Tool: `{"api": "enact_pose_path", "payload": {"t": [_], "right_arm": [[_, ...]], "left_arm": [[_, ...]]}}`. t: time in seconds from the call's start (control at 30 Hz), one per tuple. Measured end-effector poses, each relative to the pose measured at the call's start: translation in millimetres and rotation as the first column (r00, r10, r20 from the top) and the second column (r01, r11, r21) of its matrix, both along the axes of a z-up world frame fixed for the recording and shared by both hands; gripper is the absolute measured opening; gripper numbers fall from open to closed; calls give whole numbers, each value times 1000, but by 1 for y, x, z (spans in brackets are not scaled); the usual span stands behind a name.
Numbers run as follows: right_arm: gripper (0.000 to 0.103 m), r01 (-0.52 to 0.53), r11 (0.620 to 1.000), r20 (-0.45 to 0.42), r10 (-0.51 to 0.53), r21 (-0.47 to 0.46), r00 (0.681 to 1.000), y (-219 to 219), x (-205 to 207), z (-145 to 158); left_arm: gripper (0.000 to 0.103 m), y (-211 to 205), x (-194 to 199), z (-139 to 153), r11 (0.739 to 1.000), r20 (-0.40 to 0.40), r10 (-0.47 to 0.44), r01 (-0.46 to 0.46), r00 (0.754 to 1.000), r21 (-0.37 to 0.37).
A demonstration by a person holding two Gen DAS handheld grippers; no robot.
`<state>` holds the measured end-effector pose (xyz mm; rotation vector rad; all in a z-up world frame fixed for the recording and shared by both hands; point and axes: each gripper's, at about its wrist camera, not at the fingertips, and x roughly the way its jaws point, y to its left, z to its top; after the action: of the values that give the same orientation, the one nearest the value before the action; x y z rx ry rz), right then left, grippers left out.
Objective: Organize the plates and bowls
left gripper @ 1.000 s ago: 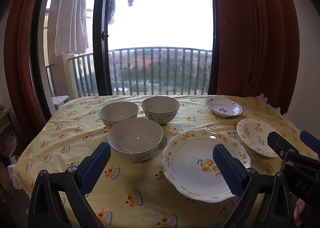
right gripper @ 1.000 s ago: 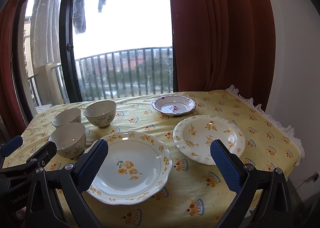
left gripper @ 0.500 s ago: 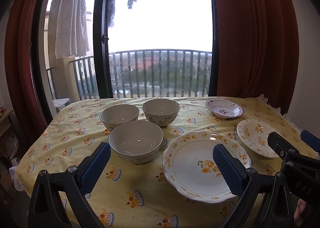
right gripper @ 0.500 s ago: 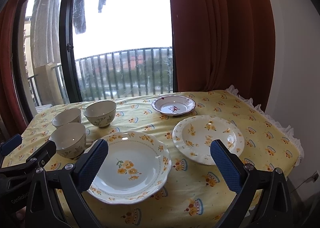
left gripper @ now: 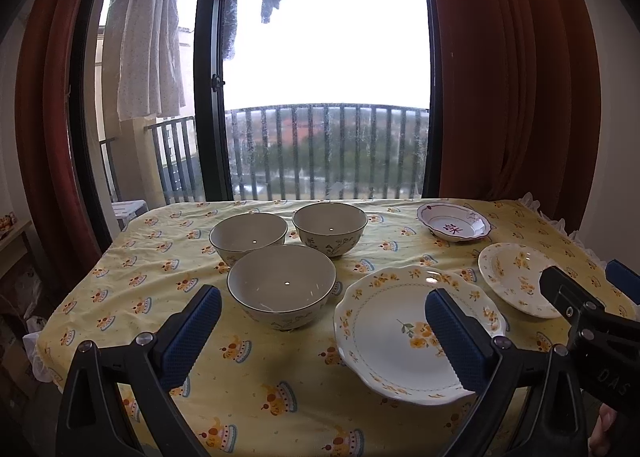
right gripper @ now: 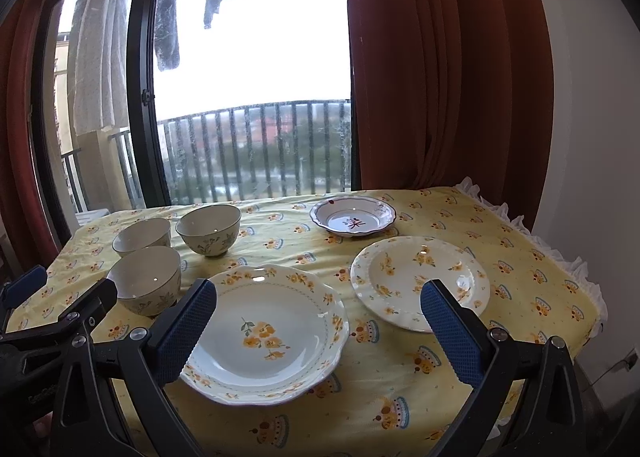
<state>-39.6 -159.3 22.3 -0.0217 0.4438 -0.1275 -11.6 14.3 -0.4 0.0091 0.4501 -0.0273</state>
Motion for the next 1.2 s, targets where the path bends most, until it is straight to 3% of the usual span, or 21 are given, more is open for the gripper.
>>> {"api": "enact_pose_path", "payload": {"t": [0.37, 0.7, 0.83, 1.2], "right_arm": [[103, 6, 1000, -16, -6, 2, 1000, -1, 6, -4], [103, 16, 1000, -54, -15, 23, 998, -19, 32, -15], [101, 3, 1000, -110, 0, 30, 994, -22, 51, -30], [77, 8, 998, -279, 8, 56, 960, -26, 95, -73]], "left_arm": [[102, -3, 4, -4, 1000, -8, 2, -2, 1000, 4], [102, -19, 32, -21, 1000, -52, 8, -7, 999, 19], [89, -25, 48, -35, 1000, -121, -13, 15, 993, 16], [68, -31, 87, -77, 999, -310, -37, 41, 950, 5]]}}
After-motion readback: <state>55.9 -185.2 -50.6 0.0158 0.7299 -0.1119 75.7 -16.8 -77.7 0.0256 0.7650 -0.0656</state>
